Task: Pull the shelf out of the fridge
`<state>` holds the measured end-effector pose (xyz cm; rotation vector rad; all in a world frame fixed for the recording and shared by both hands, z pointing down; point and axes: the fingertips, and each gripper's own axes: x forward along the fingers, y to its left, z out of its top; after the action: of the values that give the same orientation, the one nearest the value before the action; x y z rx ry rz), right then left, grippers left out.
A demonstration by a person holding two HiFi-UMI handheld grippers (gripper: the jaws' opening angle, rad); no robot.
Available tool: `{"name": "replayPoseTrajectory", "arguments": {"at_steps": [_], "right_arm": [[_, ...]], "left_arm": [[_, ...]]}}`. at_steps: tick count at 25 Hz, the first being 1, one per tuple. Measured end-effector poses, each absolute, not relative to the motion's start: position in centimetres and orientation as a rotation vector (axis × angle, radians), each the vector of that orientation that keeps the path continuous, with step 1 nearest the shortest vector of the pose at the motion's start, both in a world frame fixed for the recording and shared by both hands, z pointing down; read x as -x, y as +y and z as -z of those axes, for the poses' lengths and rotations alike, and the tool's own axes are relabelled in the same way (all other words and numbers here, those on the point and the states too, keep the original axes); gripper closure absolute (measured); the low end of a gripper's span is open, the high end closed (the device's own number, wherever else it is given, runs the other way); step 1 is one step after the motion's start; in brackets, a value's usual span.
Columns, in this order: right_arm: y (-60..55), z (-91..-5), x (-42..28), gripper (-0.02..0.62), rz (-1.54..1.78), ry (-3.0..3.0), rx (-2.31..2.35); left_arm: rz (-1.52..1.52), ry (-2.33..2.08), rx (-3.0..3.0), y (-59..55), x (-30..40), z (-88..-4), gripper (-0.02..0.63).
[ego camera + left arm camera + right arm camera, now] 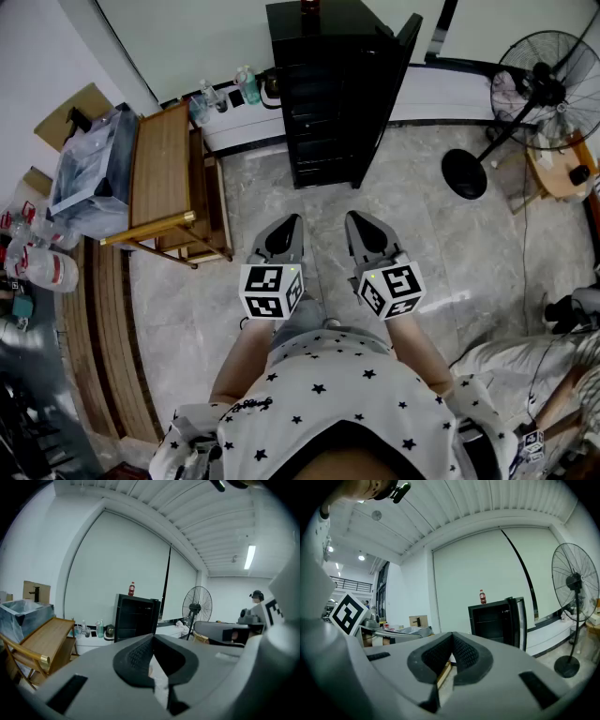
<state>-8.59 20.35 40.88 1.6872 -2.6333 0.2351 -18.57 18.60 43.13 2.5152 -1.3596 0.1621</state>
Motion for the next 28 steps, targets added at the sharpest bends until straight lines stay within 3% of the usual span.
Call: {"name": "replayPoseTrajectory", "arguments": {"at_steps": [13, 28], "right_arm": [[19.3, -40.9, 9.1, 0.601, -0.243, -2.668, -1.644], [9.8, -40.4, 11.0, 0.601, -0.284, -2.675, -1.696]], "left_arm": [[-0.151, -1.342, -2.514, 17.5, 18.1, -43.5, 0.594], [-0.159, -1.295, -2.555, 8.1, 19.4, -43.1, 0.594]]}}
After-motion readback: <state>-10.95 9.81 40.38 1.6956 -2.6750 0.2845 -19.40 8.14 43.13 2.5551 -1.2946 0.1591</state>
